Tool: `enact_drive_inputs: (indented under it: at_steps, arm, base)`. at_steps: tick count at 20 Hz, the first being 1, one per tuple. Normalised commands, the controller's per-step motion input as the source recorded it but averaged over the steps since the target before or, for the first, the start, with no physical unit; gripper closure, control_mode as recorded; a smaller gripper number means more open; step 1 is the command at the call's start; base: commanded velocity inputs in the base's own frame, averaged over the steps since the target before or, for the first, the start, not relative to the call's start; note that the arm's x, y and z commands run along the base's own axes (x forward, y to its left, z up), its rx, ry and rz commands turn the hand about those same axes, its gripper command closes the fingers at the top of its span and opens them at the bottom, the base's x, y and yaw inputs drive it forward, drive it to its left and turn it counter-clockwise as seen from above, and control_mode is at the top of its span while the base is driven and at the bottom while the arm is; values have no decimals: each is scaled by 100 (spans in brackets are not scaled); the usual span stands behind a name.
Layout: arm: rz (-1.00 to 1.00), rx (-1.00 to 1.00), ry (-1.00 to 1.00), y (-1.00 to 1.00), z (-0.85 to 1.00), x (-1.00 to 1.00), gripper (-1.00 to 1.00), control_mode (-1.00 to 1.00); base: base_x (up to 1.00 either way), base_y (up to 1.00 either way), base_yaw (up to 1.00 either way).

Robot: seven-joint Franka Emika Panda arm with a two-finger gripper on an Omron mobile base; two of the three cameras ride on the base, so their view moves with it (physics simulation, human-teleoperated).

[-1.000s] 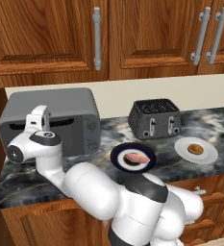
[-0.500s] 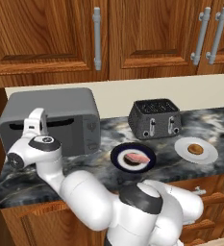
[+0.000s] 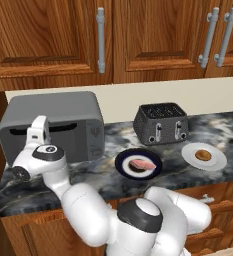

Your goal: Open the toaster oven door. Place the bread on the top rack in the toaster oven and place the steak on the bottom rack.

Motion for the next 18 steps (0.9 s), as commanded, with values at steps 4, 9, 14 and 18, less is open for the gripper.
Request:
enact_drive_inputs:
  at_steps: [4, 9, 14, 18]
  arm:
    - [1, 0, -7, 2, -5, 9, -100, -100]
    - [0, 0, -4, 2, -6, 23, -100, -100]
    - [0, 1, -3, 9, 0, 2, -100, -100]
    - [0, 5, -1, 8, 0, 3, 100, -100]
  base:
    - [0, 0, 0]
    - [0, 0, 0]
    - [0, 0, 0]
    - [0, 0, 0]
